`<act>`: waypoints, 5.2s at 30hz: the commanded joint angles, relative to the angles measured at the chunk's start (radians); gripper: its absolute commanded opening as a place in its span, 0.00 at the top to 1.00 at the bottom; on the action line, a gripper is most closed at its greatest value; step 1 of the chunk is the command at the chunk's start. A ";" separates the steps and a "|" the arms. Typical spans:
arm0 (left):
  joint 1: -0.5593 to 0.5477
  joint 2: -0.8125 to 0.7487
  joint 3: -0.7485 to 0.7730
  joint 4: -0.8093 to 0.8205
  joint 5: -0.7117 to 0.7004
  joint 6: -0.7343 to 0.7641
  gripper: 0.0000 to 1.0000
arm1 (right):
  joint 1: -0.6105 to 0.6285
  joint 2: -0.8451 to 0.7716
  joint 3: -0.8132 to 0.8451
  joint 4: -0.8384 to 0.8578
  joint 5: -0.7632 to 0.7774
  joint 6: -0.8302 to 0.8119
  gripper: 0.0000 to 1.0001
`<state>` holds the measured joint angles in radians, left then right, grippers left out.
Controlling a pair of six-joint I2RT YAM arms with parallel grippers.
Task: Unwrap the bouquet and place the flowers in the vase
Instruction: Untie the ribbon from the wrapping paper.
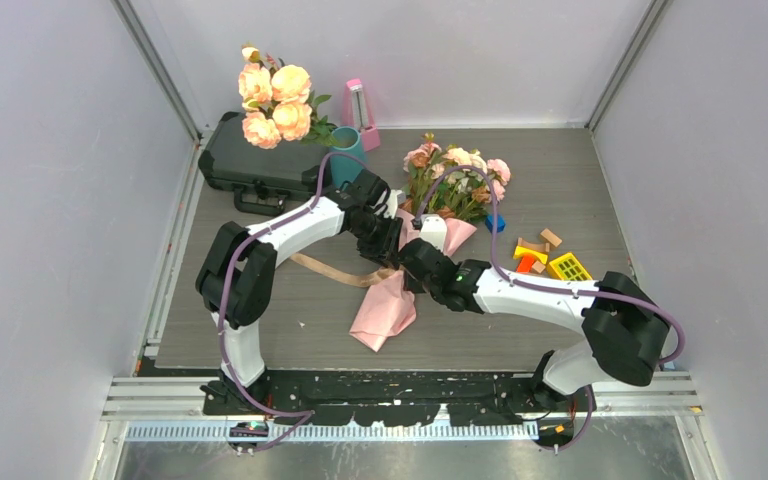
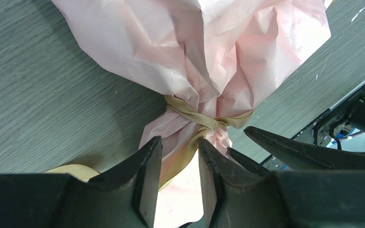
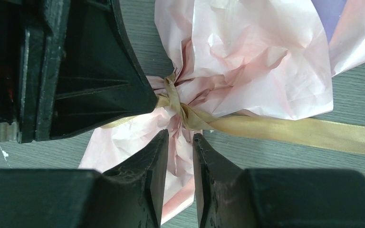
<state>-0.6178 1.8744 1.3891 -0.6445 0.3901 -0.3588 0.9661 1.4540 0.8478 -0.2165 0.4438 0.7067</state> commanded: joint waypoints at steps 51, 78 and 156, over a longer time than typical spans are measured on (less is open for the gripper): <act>0.001 -0.024 0.032 0.027 0.016 0.026 1.00 | 0.003 0.084 0.039 0.007 0.125 0.000 1.00; 0.001 -0.040 0.051 -0.003 -0.007 0.044 0.78 | 0.003 -0.078 -0.069 0.040 0.037 -0.031 0.99; 0.001 -0.013 0.054 0.013 0.010 0.052 1.00 | 0.003 0.057 -0.026 0.069 0.136 0.002 1.00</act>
<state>-0.6201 1.8702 1.4040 -0.6395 0.4122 -0.3248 0.9680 1.5665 0.8688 -0.1627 0.5396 0.6636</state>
